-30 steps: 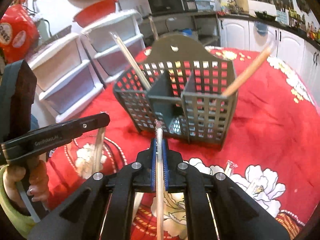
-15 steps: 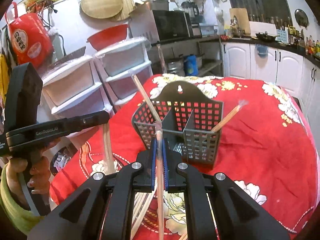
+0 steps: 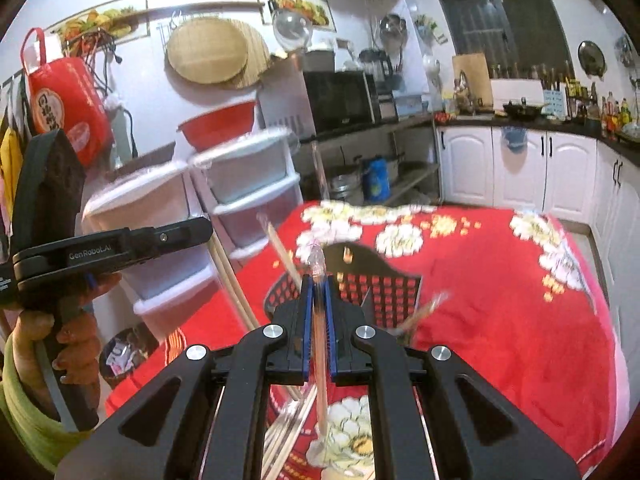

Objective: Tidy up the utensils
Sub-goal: 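Lift the chopsticks with both tools and carry them above the grey caddy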

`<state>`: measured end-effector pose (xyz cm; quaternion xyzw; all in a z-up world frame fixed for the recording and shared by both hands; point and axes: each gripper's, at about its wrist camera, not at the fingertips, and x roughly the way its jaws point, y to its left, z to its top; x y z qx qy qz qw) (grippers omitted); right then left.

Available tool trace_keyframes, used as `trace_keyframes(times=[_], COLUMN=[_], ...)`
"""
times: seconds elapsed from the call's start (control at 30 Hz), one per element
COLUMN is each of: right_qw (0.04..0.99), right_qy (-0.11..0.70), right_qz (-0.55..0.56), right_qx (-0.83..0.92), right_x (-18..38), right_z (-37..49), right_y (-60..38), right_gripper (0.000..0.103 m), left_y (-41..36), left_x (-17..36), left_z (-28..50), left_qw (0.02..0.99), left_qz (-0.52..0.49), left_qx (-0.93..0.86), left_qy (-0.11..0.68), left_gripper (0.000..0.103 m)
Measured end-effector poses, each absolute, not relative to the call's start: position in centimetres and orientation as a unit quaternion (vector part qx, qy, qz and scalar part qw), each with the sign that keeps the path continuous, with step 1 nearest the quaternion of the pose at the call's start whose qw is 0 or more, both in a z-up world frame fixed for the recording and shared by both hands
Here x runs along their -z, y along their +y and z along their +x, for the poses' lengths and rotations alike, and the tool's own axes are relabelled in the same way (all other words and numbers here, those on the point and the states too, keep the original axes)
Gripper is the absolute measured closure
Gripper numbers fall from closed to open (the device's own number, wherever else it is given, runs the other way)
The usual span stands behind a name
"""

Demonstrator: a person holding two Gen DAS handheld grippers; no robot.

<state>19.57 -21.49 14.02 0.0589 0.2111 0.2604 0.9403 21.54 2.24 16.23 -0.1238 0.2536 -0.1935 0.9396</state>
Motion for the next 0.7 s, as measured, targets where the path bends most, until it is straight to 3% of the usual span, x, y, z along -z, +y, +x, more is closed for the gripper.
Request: trace_keyframes(times=[0.7], right_qw=[0.969], right_qy=[0.09], right_qz=[0.058], right_qx=[-0.222], right_x=[-21.7], right_z=[23.0], right_y=[-22.9], right_gripper=[0.097], left_y=[-0.5], left_x=[-21.4], left_z=[26.5], left_qw=[0.96], left_qz=[-0.104], left_qx=[0.174], left_qy=[0.192], left_gripper=[0.101])
